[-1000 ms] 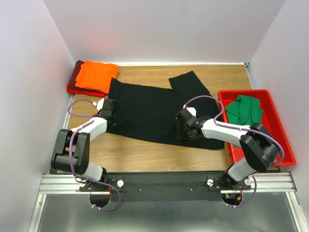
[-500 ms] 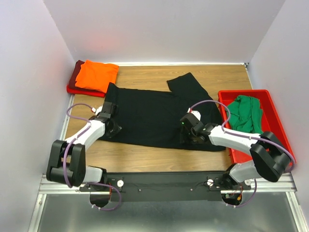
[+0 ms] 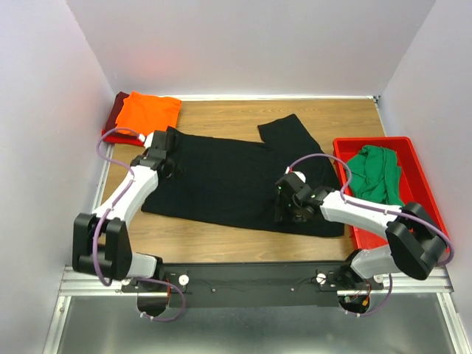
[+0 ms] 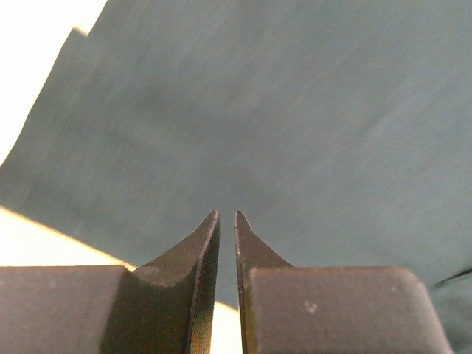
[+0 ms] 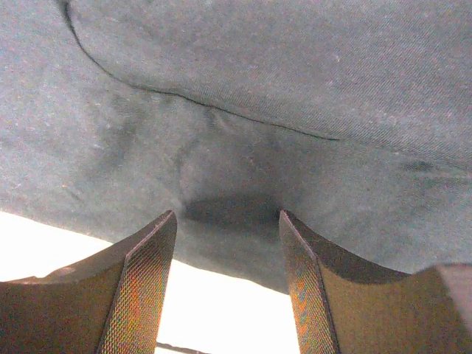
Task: Fold and stack the t-shirts
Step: Fold the tshirt
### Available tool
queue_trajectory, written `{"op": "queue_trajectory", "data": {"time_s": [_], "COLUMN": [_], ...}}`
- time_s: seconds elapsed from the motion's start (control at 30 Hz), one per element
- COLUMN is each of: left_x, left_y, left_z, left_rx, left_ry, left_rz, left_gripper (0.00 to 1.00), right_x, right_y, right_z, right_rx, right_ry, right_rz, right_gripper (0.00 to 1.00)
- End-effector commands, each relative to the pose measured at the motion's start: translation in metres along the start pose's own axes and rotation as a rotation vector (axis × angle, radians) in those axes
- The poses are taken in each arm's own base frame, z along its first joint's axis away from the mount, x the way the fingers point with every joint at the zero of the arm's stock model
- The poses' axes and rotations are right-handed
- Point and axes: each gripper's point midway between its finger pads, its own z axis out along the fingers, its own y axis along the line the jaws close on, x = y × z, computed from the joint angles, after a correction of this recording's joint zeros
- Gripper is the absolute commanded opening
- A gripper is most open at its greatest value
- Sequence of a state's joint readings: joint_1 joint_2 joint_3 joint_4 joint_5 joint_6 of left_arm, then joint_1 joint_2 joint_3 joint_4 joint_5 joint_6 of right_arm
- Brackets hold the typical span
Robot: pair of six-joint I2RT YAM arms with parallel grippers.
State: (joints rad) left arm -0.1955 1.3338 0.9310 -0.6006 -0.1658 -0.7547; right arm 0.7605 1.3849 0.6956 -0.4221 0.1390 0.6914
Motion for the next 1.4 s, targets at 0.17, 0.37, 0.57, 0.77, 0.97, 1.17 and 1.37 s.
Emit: {"op": "queue_trajectory", "data": {"time_s": [0.17, 0.37, 0.57, 0.77, 0.97, 1.17, 1.37], "left_x": [-0.022, -0.017, 0.015, 0.044, 0.043, 0.039, 0.019], "left_y": [-0.027, -0.021, 0.007, 0.031, 0.033, 0.031, 0.028], "left_z": [0.055, 0.083, 0.099, 0.090, 0.066, 0.050, 0.028], "left_rx": [0.043, 0.032, -0.024, -0.051, -0.019, -0.002, 0.024], "left_ry": [-0.074, -0.075, -0.016, 0.018, -0.003, -0.010, -0.069], "left_rz": [-0.111, -0.148, -0.188, -0.249, -0.287, -0.283, -0.277], "left_gripper": [0.21, 0.24, 0.24, 0.24, 0.24, 0.25, 0.25], "right_x": [-0.089, -0.116, -0.125, -0.107, -0.081, -0.059, -0.031], "right_y": [0.061, 0.091, 0.098, 0.084, 0.076, 0.083, 0.100], "right_z": [-0.021, 0.015, 0.043, 0.068, 0.073, 0.061, 0.043], "right_rx": [-0.061, -0.072, -0.052, -0.003, 0.007, -0.038, -0.114], "right_ry": [-0.145, -0.155, -0.169, -0.129, -0.081, -0.053, -0.012], "right_rz": [-0.066, -0.132, -0.142, -0.155, -0.189, -0.212, -0.238], "right_gripper": [0.65, 0.65, 0.65, 0.65, 0.66, 0.65, 0.66]}}
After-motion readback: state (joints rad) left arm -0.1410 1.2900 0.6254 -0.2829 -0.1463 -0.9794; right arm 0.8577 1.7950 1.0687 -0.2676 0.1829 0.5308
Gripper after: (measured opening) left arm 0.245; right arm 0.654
